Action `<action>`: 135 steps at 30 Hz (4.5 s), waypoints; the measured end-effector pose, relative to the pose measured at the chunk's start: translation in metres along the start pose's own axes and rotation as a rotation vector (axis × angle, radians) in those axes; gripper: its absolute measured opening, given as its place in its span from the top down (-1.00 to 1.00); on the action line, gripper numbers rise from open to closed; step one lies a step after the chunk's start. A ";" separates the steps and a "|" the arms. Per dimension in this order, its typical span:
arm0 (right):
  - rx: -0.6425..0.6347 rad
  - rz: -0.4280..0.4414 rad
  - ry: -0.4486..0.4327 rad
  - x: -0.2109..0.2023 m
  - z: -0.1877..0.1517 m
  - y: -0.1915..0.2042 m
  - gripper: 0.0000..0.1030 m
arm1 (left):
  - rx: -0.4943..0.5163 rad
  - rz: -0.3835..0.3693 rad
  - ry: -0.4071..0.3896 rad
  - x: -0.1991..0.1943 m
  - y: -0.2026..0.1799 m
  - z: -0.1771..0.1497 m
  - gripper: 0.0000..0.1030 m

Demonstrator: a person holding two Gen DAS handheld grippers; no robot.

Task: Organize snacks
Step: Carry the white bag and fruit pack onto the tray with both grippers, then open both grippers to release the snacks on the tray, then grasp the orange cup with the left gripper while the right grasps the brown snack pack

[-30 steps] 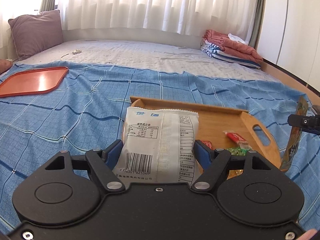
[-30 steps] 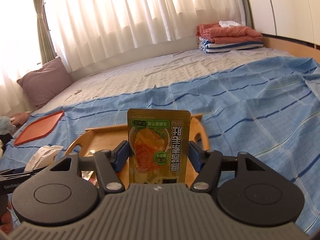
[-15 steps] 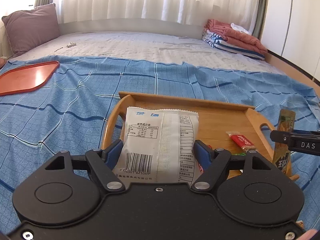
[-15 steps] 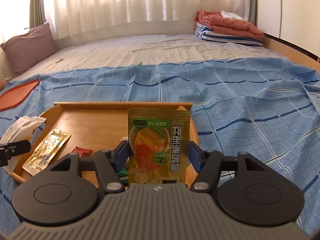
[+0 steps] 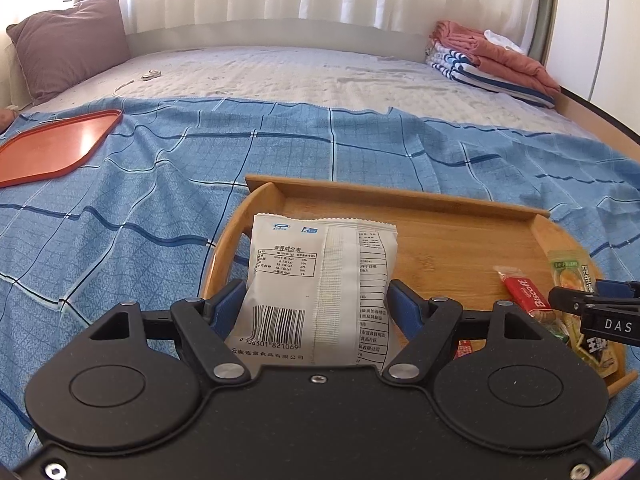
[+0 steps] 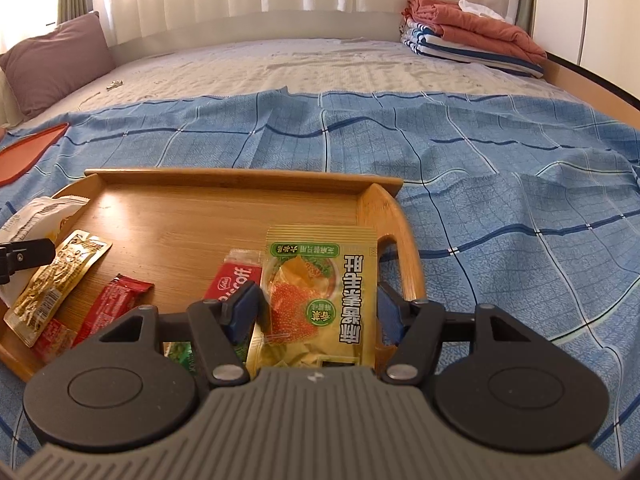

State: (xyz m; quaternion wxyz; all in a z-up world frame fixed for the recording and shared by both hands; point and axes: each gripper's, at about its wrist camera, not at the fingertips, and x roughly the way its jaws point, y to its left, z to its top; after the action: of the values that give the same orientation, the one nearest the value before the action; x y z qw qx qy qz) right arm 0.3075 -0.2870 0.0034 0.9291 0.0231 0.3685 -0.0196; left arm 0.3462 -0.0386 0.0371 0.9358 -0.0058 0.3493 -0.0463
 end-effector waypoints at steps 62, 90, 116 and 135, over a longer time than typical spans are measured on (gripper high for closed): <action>0.113 0.121 -0.149 -0.089 -0.036 -0.011 -0.92 | 0.141 -0.021 -0.050 -0.065 -0.013 -0.016 -0.95; 0.036 0.077 -0.198 -0.171 -0.158 0.024 -1.00 | 0.093 -0.074 -0.102 -0.179 -0.003 -0.145 -0.97; -0.006 -0.020 -0.138 -0.153 -0.191 0.030 -1.00 | 0.059 -0.160 -0.078 -0.197 0.002 -0.199 -0.70; -0.007 -0.020 -0.143 -0.154 -0.192 0.030 -1.00 | 0.163 -0.137 -0.051 -0.199 -0.009 -0.208 0.14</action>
State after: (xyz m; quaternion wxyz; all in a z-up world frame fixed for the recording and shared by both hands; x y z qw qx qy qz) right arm 0.0661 -0.2430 -0.0298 0.9529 0.0147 0.3016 -0.0292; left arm 0.0598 -0.0249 0.0107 0.9364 0.0454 0.3193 -0.1381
